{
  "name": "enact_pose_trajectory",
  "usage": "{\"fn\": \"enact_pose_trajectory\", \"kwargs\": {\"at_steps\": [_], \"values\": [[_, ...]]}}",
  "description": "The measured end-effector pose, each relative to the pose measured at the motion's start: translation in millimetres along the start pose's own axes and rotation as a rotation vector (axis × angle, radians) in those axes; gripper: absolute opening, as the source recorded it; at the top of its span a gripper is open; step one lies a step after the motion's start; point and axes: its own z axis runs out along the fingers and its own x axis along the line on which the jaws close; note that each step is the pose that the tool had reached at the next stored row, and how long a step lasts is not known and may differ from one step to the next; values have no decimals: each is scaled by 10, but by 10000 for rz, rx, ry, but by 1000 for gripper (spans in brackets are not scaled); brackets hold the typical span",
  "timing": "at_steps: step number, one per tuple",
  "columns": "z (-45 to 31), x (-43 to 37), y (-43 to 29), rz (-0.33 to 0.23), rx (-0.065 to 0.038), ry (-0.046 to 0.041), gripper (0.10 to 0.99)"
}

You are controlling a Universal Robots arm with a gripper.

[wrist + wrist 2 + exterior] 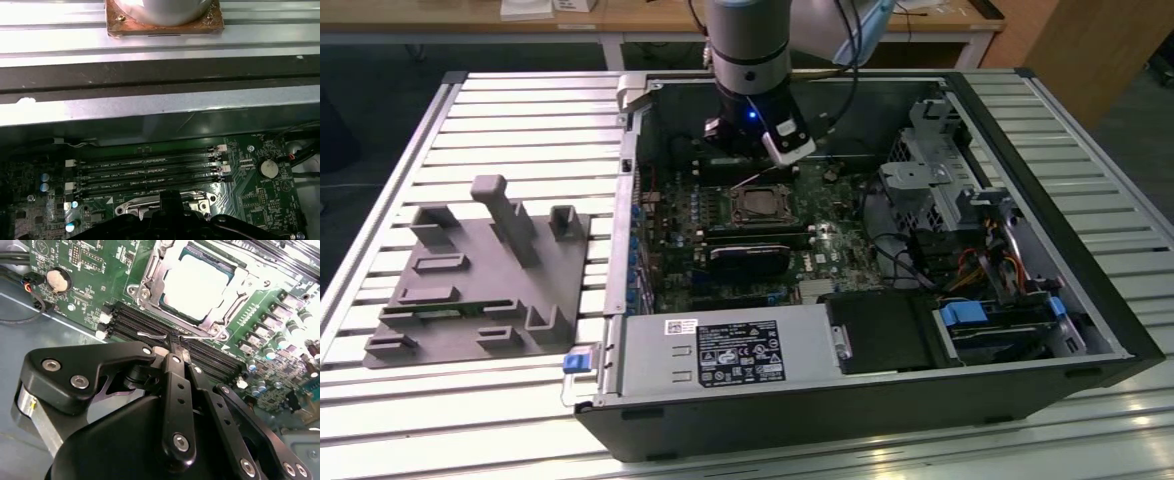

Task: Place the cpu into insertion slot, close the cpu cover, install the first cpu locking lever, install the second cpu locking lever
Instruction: 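Install the first cpu locking lever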

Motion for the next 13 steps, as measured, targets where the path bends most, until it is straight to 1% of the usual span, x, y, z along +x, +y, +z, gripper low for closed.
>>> {"fn": "enact_pose_trajectory", "kwargs": {"at_steps": [6,13], "values": [[60,7,-15,10,14,-17,106],[115,-3,-9,131,120,-60,106]]}}
